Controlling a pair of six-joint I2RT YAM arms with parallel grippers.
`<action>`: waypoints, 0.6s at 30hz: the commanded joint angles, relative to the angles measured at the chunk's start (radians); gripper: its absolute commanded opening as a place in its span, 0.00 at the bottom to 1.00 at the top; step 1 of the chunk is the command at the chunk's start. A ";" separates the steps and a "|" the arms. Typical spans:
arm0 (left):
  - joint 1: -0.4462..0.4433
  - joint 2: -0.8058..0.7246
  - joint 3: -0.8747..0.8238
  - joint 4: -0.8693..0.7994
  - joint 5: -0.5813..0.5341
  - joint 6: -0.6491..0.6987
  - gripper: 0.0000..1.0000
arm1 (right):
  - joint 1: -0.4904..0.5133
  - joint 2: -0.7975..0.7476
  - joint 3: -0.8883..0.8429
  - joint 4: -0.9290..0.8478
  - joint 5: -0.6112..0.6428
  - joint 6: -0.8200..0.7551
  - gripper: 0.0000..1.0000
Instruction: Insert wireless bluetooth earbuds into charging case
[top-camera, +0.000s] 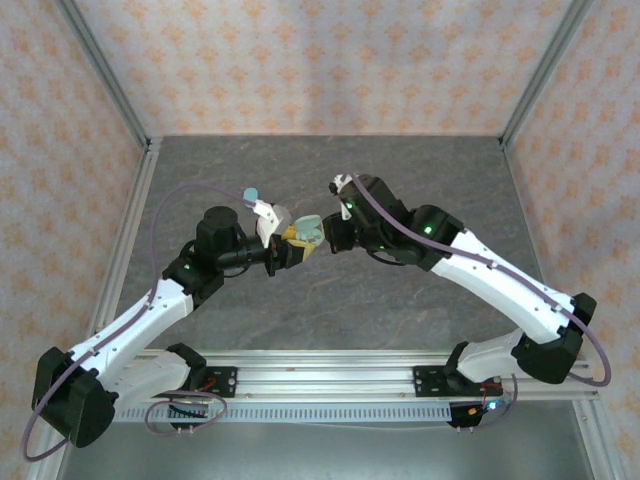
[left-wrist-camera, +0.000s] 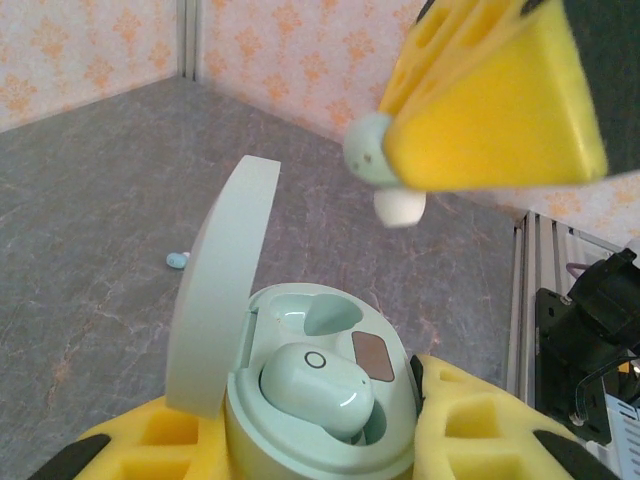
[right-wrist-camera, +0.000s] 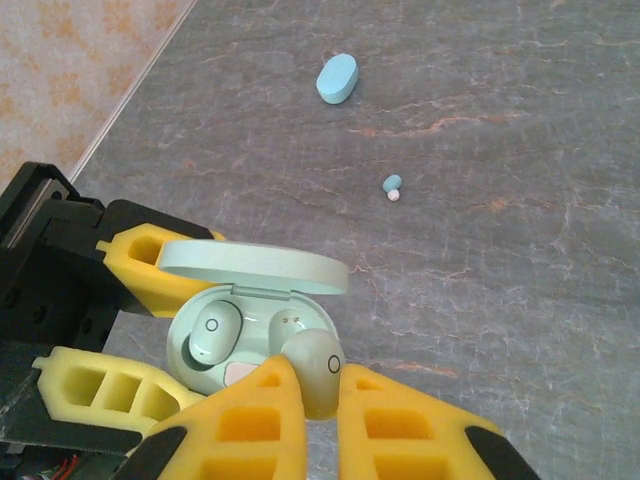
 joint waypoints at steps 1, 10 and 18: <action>-0.009 -0.002 0.031 0.048 -0.016 -0.005 0.09 | 0.012 0.021 0.032 0.029 0.025 -0.045 0.12; -0.014 -0.012 0.030 0.045 -0.014 -0.006 0.09 | 0.012 0.041 0.016 0.032 0.021 -0.069 0.13; -0.014 -0.021 0.027 0.042 -0.020 -0.004 0.09 | 0.012 0.056 0.019 0.015 0.006 -0.080 0.13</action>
